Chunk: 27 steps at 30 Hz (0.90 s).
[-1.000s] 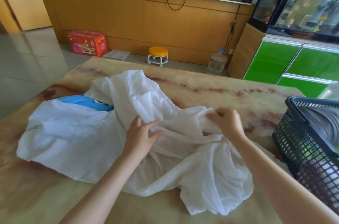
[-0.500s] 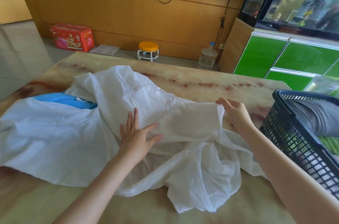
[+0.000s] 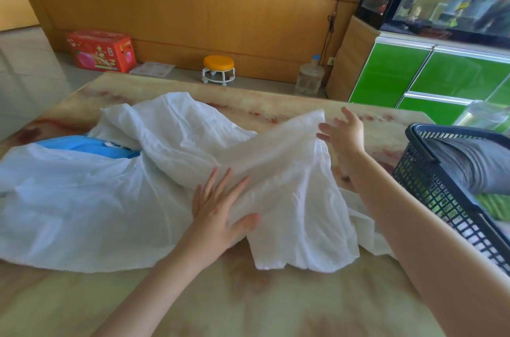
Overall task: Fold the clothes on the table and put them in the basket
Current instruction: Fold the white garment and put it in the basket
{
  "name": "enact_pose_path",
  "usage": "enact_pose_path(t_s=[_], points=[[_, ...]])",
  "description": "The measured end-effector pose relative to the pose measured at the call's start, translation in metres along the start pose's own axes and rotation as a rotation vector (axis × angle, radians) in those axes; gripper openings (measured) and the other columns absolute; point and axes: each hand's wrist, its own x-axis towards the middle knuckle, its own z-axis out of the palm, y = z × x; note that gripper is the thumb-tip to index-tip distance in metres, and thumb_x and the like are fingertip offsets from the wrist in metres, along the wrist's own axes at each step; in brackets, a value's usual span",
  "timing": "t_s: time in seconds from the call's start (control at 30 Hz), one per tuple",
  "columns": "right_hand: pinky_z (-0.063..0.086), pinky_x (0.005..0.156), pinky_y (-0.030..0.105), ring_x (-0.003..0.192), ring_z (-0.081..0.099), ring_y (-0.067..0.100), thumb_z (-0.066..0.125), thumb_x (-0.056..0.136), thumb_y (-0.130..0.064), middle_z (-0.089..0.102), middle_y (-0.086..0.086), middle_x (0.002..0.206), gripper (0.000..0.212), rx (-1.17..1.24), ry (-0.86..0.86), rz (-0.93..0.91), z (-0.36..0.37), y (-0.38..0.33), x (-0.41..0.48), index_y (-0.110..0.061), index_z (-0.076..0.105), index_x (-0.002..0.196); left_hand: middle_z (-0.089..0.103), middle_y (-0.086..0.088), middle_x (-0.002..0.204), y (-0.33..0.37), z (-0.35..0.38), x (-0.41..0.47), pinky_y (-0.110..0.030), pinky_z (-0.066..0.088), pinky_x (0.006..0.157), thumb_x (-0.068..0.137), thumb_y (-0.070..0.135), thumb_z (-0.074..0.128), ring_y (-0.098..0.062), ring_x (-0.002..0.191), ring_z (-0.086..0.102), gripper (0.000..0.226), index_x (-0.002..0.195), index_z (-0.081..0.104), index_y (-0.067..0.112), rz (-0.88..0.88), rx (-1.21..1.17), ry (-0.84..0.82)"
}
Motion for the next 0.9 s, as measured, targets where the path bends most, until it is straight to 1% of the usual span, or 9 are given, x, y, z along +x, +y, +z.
enact_pose_path(t_s=[0.1, 0.17, 0.23, 0.33, 0.43, 0.6, 0.73, 0.83, 0.9], points=[[0.05, 0.069, 0.021, 0.1, 0.057, 0.019, 0.066, 0.087, -0.01, 0.056, 0.006, 0.116, 0.058, -0.446, -0.284, -0.167, -0.003, 0.007, -0.022, -0.018, 0.045, 0.14, 0.017, 0.028, 0.146, 0.005, 0.002, -0.01, -0.031, 0.004, 0.118, 0.062, 0.093, 0.031, 0.009, 0.138, 0.001, 0.078, 0.131, 0.026, 0.057, 0.094, -0.033, -0.108], [0.046, 0.091, 0.027, 0.112, 0.054, 0.013, 0.063, 0.089, -0.008, 0.059, 0.0, 0.124, 0.045, -0.59, -0.491, -0.301, -0.02, 0.022, -0.048, -0.021, 0.056, 0.131, 0.013, 0.032, 0.144, 0.005, 0.001, -0.016, -0.029, 0.007, 0.118, 0.063, 0.084, 0.049, 0.013, 0.133, 0.006, 0.081, 0.133, 0.021, 0.056, 0.117, 0.008, -0.23], [0.033, 0.108, 0.026, 0.128, 0.043, 0.004, 0.058, 0.09, -0.002, 0.047, -0.016, 0.141, 0.053, -0.748, -0.716, -0.39, -0.048, 0.038, -0.071, -0.034, 0.052, 0.133, 0.004, 0.03, 0.145, -0.004, -0.002, -0.02, -0.022, -0.001, 0.117, 0.067, 0.063, 0.069, 0.013, 0.132, 0.001, 0.089, 0.136, 0.012, 0.055, 0.146, 0.113, -0.312], [0.011, 0.116, 0.027, 0.14, 0.012, -0.008, 0.066, 0.088, -0.013, 0.025, -0.034, 0.146, 0.067, -0.83, -0.924, -0.318, -0.092, 0.05, -0.086, -0.054, 0.04, 0.133, -0.005, 0.029, 0.148, -0.023, -0.006, -0.02, -0.027, -0.011, 0.113, 0.065, 0.058, 0.073, 0.009, 0.136, -0.008, 0.093, 0.135, 0.01, 0.06, 0.188, 0.222, -0.393], [0.012, 0.12, 0.034, 0.139, 0.011, -0.012, 0.078, 0.077, -0.024, 0.019, -0.037, 0.147, 0.075, -0.781, -0.902, -0.155, -0.12, 0.044, -0.093, -0.062, 0.04, 0.129, 0.006, 0.025, 0.151, -0.034, 0.0, -0.021, -0.032, -0.008, 0.117, 0.065, 0.051, 0.077, 0.007, 0.139, -0.006, 0.08, 0.129, 0.03, 0.06, 0.249, 0.175, -0.268], [0.017, 0.112, 0.023, 0.133, 0.004, -0.018, 0.083, 0.067, -0.025, -0.005, -0.044, 0.146, 0.099, -0.959, -0.967, -0.241, -0.127, 0.055, -0.119, -0.068, 0.022, 0.134, 0.029, 0.015, 0.15, -0.026, 0.017, -0.015, -0.033, -0.001, 0.118, 0.068, 0.044, 0.074, -0.003, 0.143, 0.013, 0.068, 0.131, 0.049, 0.046, 0.476, 0.165, -0.151], [0.026, 0.112, 0.03, 0.118, 0.027, -0.023, 0.08, 0.072, -0.028, 0.031, -0.044, 0.131, 0.057, -1.067, -0.841, -0.434, -0.121, 0.074, -0.121, -0.059, 0.055, 0.112, 0.059, 0.018, 0.125, -0.014, 0.024, -0.007, -0.037, 0.027, 0.112, 0.079, 0.041, 0.062, 0.002, 0.128, 0.04, 0.016, 0.092, 0.07, 0.037, 0.477, 0.046, -0.02], [0.048, 0.083, 0.022, 0.076, 0.053, -0.017, 0.075, 0.076, -0.008, 0.064, -0.031, 0.089, 0.032, -0.855, -0.587, -0.406, -0.113, 0.054, -0.117, -0.038, 0.072, 0.084, 0.07, 0.021, 0.1, 0.001, 0.01, 0.006, -0.024, 0.045, 0.095, 0.081, 0.043, 0.059, 0.004, 0.103, 0.06, 0.022, 0.082, 0.072, 0.026, 0.238, -0.27, 0.067], [0.041, 0.053, 0.015, 0.049, 0.046, -0.003, 0.07, 0.081, -0.003, 0.063, -0.011, 0.06, 0.017, -0.598, -0.446, -0.328, -0.1, 0.029, -0.107, -0.017, 0.073, 0.074, 0.072, 0.011, 0.083, 0.011, -0.005, 0.023, -0.026, 0.051, 0.079, 0.086, 0.029, 0.063, -0.002, 0.08, 0.067, 0.013, 0.082, 0.071, 0.019, 0.032, -0.449, 0.119]])
